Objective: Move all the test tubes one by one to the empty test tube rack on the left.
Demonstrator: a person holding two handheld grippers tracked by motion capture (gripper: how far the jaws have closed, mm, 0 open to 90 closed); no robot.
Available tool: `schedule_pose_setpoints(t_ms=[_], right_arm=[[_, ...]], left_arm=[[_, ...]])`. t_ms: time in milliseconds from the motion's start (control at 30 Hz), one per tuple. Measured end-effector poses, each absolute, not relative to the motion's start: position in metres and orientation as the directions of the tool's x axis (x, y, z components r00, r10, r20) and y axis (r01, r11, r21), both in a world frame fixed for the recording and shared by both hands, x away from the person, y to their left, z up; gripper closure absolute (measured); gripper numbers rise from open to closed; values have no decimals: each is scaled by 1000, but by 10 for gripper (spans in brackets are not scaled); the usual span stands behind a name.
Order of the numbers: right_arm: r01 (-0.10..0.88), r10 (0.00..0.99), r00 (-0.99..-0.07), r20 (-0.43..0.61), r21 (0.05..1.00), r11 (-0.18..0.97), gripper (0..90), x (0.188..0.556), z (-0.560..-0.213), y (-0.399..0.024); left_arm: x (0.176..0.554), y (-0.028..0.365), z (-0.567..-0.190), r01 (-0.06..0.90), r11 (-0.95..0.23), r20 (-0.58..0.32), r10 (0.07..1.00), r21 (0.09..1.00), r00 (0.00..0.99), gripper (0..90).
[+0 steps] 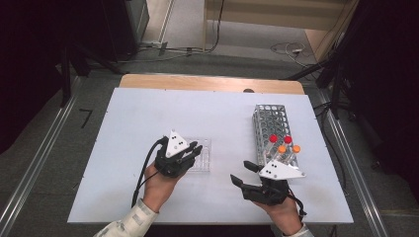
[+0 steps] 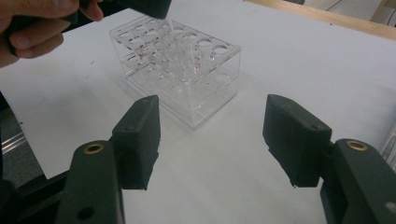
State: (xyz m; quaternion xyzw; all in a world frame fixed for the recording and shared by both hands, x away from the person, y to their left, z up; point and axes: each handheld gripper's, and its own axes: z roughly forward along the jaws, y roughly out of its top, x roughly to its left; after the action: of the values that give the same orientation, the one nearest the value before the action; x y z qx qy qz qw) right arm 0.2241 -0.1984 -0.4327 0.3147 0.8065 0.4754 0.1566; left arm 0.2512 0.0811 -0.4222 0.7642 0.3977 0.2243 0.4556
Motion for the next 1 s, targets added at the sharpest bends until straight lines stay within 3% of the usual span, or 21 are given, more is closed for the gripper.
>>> schedule_pose_setpoints(t_ms=[233,367,433,700,800,1000], right_arm=[[363,657,-752,47,862,353,350,225,-434,-199],[362,659,-751,47,864,351,350,225,-434,-200],[362,661,-748,48,865,347,350,226,-434,-201],[364,695,-718,45,874,320,352,225,-431,-218],[364,713,-700,42,880,305,353,224,-429,-230],[367,754,-656,37,889,275,355,219,-426,-256]], left_arm=[[251,80,-426,414,-265,-29,813,871,582,750],[251,83,-423,421,-243,-58,808,874,586,680],[250,85,-420,427,-221,-84,804,877,589,629],[248,105,-414,459,-124,-181,805,880,565,276],[249,112,-417,467,-106,-179,832,878,525,213],[254,122,-425,491,-92,-185,853,867,487,190]])
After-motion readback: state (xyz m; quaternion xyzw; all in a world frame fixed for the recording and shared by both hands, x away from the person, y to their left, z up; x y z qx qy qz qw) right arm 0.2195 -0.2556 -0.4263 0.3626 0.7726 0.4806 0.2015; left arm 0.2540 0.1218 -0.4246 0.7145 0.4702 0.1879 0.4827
